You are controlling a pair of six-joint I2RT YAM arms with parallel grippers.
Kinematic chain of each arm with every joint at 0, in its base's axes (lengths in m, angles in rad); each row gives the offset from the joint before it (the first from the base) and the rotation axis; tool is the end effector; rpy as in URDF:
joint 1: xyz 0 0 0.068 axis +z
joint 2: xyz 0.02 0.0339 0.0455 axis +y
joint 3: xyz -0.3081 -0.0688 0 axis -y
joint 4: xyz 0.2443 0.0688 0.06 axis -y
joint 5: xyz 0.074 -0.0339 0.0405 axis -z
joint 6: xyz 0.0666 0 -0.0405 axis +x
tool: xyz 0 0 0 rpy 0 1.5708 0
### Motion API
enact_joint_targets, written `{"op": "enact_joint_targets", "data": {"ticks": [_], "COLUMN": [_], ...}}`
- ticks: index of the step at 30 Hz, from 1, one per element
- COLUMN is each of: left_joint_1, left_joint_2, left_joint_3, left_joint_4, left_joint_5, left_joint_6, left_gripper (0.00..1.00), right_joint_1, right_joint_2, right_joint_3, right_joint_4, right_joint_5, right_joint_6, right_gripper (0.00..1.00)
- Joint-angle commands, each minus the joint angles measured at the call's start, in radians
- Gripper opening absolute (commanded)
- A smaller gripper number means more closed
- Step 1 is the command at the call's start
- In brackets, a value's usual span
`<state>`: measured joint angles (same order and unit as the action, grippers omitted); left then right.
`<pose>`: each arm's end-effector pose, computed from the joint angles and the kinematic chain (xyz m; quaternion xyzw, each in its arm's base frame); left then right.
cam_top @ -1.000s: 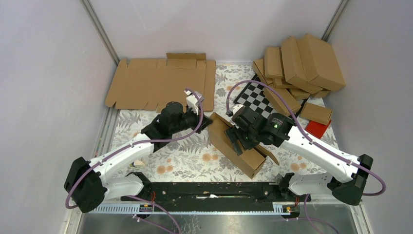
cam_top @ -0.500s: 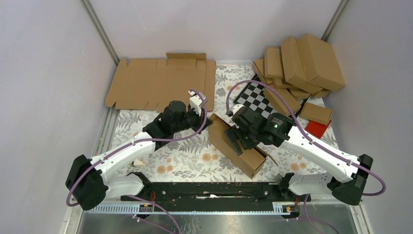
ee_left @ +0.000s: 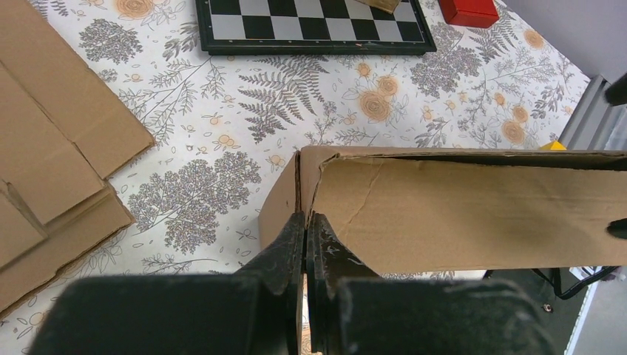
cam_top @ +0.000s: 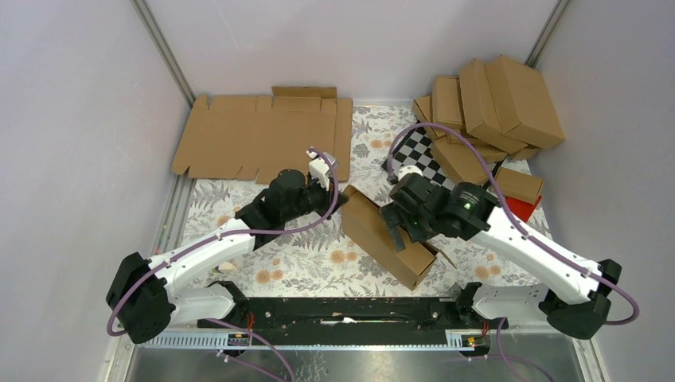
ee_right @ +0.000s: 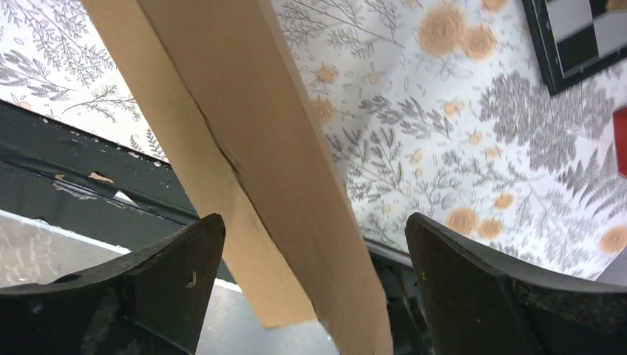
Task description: Fold the paper box
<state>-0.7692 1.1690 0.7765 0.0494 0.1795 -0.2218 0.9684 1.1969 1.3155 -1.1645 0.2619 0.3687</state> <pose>0.1926 -0.2030 0.3121 0.2698 0.7699 -0.3372 0.4699 0.1345 0.1651 0.3691 -0.2505 0.9248 0.0605 0.2800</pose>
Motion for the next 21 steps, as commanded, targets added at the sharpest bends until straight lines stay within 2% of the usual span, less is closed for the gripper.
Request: {"op": "enact_joint_targets", "data": {"ticks": [1,6,12,14,19,21], "left_joint_1": [-0.015,-0.022,-0.028,-0.031,-0.039,-0.047], "left_joint_2": [-0.009,-0.023,-0.019,-0.022,-0.022,-0.020], "left_joint_3": [-0.047,-0.057,-0.038,-0.033,-0.014,-0.004], "left_joint_4": [-0.081,-0.083,-0.107,-0.110,-0.131,-0.143], "left_joint_5": [-0.079,-0.095,-0.096,-0.097,-0.106,-0.118], "left_joint_6": [-0.027,-0.034,-0.024,-0.024,-0.025,-0.029], "left_gripper": [0.00,0.00,0.00,0.00,0.00,0.00], "right_joint_1": [0.000,0.000,0.000,0.000,0.000,0.000], "right_joint_2": [-0.083,-0.194,-0.277,-0.285,-0.272,-0.259], "right_joint_3": [0.048,-0.003,-0.101,-0.112,-0.096,-0.085], "right_joint_4": [-0.163,-0.254,-0.263,-0.232,-0.177,-0.173], "right_joint_5": [0.098,0.139,0.139,0.144,0.120,0.109], "right_joint_6": [0.179,0.362,0.418,0.432,0.453,0.474], "right_gripper": [1.00,0.99,0.89,0.82,0.54,0.49]}}
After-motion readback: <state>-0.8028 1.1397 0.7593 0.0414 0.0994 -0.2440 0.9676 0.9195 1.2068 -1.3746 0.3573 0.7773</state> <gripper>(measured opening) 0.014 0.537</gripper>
